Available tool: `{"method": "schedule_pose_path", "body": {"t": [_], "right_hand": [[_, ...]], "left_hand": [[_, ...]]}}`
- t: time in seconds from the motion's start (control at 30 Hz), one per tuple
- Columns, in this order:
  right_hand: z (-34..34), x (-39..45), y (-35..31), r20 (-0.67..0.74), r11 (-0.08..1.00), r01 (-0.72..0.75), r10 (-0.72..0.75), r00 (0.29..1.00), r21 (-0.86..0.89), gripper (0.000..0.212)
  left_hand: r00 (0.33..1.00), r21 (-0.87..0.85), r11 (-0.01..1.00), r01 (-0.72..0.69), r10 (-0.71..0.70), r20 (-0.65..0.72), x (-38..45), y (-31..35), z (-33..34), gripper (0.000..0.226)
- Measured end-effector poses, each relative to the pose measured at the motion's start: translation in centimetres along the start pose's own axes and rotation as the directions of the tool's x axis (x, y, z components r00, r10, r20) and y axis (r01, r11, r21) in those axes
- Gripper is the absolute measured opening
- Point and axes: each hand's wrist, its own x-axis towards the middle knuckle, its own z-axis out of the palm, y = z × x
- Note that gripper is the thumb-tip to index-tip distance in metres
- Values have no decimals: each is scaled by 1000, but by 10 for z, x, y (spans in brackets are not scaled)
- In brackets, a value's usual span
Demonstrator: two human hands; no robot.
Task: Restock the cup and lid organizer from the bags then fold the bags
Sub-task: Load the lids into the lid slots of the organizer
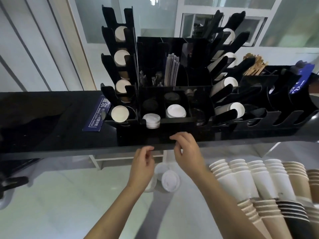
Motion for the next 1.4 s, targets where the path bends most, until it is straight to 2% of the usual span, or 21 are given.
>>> {"method": "schedule_pose_path", "body": {"t": [0.13,0.27,0.37,0.57,0.73,0.8,0.97,1.27,1.4], "right_hand": [[34,-64,19,158,984,-176,168,973,35,31],[59,-105,46,321,920,-392,377,869,-21,34],[70,-118,59,360,870,-480,485,797,-109,39],[86,-121,74,473,720,-665,665,578,-199,48],[98,-121,78,445,590,-799,750,489,-116,37],[99,-120,80,426,562,-820,771,473,-109,31],[99,-107,80,352,566,-823,779,519,-38,29],[120,-93,82,380,493,-870,805,455,-2,28],[126,-93,82,359,479,-878,815,456,28,26]], "left_hand": [[996,104,991,86,-83,-34,-20,-44,4,28],[973,198,953,230,-231,-17,-28,-78,8,33],[948,253,920,300,-317,32,-26,-91,12,43],[937,344,900,269,-328,125,-16,-94,24,51],[930,342,902,262,-331,162,-10,-100,31,49],[925,348,900,262,-337,175,-7,-103,32,49],[907,344,893,291,-372,196,-5,-111,33,51],[904,297,897,328,-389,176,-7,-119,32,57],[890,275,889,366,-421,175,-10,-120,29,59]]}}
